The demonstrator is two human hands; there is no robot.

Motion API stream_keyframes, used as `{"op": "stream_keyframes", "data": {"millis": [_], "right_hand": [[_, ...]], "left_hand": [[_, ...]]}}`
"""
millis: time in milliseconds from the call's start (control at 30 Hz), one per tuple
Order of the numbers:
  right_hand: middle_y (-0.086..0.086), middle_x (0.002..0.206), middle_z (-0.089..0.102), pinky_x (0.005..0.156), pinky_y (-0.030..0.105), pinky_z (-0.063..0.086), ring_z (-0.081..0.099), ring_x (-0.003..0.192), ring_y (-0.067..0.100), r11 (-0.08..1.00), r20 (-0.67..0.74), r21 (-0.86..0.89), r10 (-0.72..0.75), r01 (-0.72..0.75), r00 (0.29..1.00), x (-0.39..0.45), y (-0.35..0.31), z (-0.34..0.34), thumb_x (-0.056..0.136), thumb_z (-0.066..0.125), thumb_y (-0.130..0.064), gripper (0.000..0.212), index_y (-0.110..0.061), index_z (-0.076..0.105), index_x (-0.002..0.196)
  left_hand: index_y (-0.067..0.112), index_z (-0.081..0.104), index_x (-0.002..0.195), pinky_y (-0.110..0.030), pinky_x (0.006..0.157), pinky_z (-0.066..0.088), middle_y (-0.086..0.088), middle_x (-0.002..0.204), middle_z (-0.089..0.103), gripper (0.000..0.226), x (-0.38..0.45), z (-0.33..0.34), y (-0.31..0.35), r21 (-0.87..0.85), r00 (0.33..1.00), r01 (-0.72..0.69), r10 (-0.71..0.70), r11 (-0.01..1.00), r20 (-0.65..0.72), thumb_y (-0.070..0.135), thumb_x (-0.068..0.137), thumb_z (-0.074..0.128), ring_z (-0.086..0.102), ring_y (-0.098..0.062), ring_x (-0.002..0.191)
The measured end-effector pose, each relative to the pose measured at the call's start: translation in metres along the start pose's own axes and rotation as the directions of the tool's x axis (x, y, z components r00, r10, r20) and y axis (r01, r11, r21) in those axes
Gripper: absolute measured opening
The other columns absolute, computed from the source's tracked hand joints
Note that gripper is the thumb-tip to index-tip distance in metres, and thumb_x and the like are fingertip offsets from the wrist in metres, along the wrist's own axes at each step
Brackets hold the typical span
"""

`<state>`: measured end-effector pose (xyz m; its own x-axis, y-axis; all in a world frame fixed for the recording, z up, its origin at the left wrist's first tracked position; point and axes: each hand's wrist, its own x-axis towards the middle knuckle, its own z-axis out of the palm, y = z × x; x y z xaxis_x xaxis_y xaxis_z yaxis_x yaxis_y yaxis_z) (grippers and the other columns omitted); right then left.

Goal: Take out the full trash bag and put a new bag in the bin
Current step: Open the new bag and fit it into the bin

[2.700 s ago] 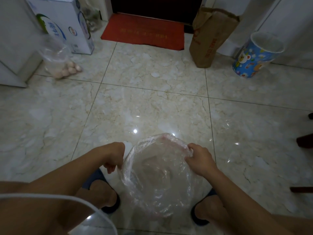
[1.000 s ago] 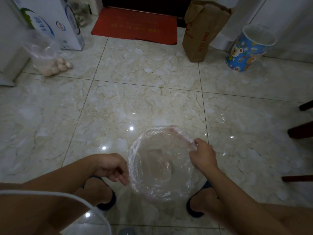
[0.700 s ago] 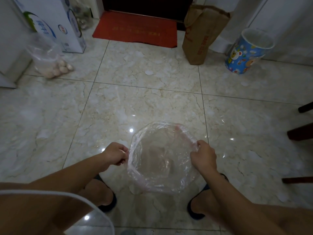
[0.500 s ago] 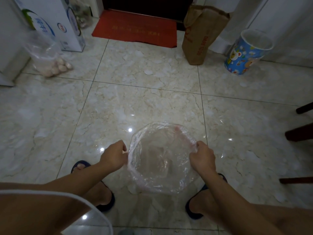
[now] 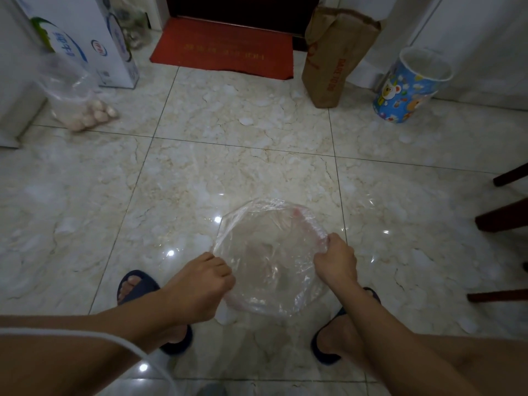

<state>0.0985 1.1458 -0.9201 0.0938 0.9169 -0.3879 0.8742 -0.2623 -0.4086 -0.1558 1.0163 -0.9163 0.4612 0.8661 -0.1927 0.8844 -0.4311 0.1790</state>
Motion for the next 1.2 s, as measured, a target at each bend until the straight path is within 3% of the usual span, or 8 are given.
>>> {"op": "stream_keyframes", "data": {"millis": [267,400,467,500,567,633,700,1200], "right_hand": [[0.013,0.090,0.063,0.050,0.025,0.040,0.059,0.073,0.026,1.000,-0.002,0.027,0.014,-0.014,1.000,0.002,0.001,-0.003,0.084,0.052,-0.006,0.018,-0.006,0.056,0.101],[0.010,0.091,0.063,0.052,0.026,0.043,0.060,0.075,0.024,0.999,0.010,0.039,0.031,-0.031,0.999,0.003,0.003,-0.002,0.084,0.053,-0.008,0.021,-0.008,0.056,0.105],[0.010,0.092,0.063,0.051,0.025,0.042,0.060,0.074,0.024,0.999,0.013,0.040,0.032,-0.032,0.999,0.003,0.003,-0.002,0.084,0.053,-0.009,0.023,-0.009,0.056,0.107],[0.010,0.092,0.063,0.050,0.025,0.042,0.059,0.073,0.023,0.999,0.014,0.039,0.028,-0.029,1.000,0.003,0.003,-0.002,0.084,0.053,-0.009,0.023,-0.009,0.056,0.107],[0.009,0.091,0.062,0.048,0.024,0.039,0.057,0.070,0.020,0.999,0.019,0.034,0.016,-0.016,1.000,0.003,0.003,-0.001,0.085,0.053,-0.009,0.022,-0.009,0.056,0.107],[0.009,0.091,0.062,0.047,0.023,0.036,0.055,0.068,0.018,1.000,0.025,0.022,-0.002,0.001,1.000,0.002,0.002,0.001,0.085,0.053,-0.009,0.022,-0.008,0.056,0.107],[0.008,0.093,0.063,0.047,0.023,0.036,0.054,0.068,0.017,1.000,0.024,0.015,-0.011,0.011,1.000,0.002,0.002,0.002,0.086,0.053,-0.009,0.023,-0.008,0.056,0.109],[0.010,0.090,0.061,0.047,0.023,0.036,0.052,0.066,0.018,1.000,0.028,0.018,-0.015,0.015,1.000,0.000,0.002,-0.001,0.085,0.053,-0.008,0.021,-0.005,0.055,0.105]], "left_hand": [[0.013,0.065,0.068,-0.027,0.044,0.041,-0.001,0.062,0.055,0.031,-0.012,-0.006,0.002,0.134,0.975,-0.109,0.133,0.985,-0.180,-0.001,0.046,0.083,0.048,-0.016,0.050],[0.018,0.057,0.063,-0.025,0.042,0.045,0.004,0.054,0.052,0.034,-0.018,-0.002,-0.004,0.029,0.987,-0.047,0.042,0.998,0.153,0.006,0.043,0.082,0.047,-0.014,0.043],[0.015,0.062,0.075,-0.028,0.061,0.053,0.001,0.071,0.063,0.014,-0.020,0.002,-0.002,-0.152,0.922,0.250,-0.187,0.956,0.338,0.009,0.068,0.072,0.057,-0.015,0.059],[0.013,0.069,0.086,-0.027,0.068,0.053,-0.002,0.082,0.070,0.009,-0.019,0.000,-0.001,-0.250,0.856,0.457,-0.346,0.853,0.383,0.009,0.079,0.064,0.061,-0.015,0.068],[0.004,0.074,0.092,-0.028,0.067,0.055,-0.013,0.082,0.075,0.018,-0.014,-0.005,0.000,-0.547,0.631,0.766,-0.552,0.337,0.545,0.006,0.086,0.058,0.070,-0.022,0.071],[-0.005,0.071,0.090,-0.034,0.064,0.054,-0.022,0.077,0.074,0.017,-0.012,-0.009,-0.003,-0.715,0.507,0.673,-0.586,-0.189,0.632,0.008,0.084,0.060,0.073,-0.036,0.073],[-0.005,0.068,0.095,-0.031,0.061,0.049,-0.026,0.085,0.074,0.027,-0.011,-0.014,-0.009,-0.696,0.486,0.609,-0.514,-0.381,0.707,0.019,0.083,0.062,0.071,-0.036,0.073],[-0.011,0.066,0.095,-0.023,0.045,0.047,-0.020,0.071,0.073,0.011,0.003,0.004,-0.009,-0.584,0.457,0.791,-0.457,-0.185,0.763,-0.006,0.087,0.061,0.068,-0.022,0.052]]}}
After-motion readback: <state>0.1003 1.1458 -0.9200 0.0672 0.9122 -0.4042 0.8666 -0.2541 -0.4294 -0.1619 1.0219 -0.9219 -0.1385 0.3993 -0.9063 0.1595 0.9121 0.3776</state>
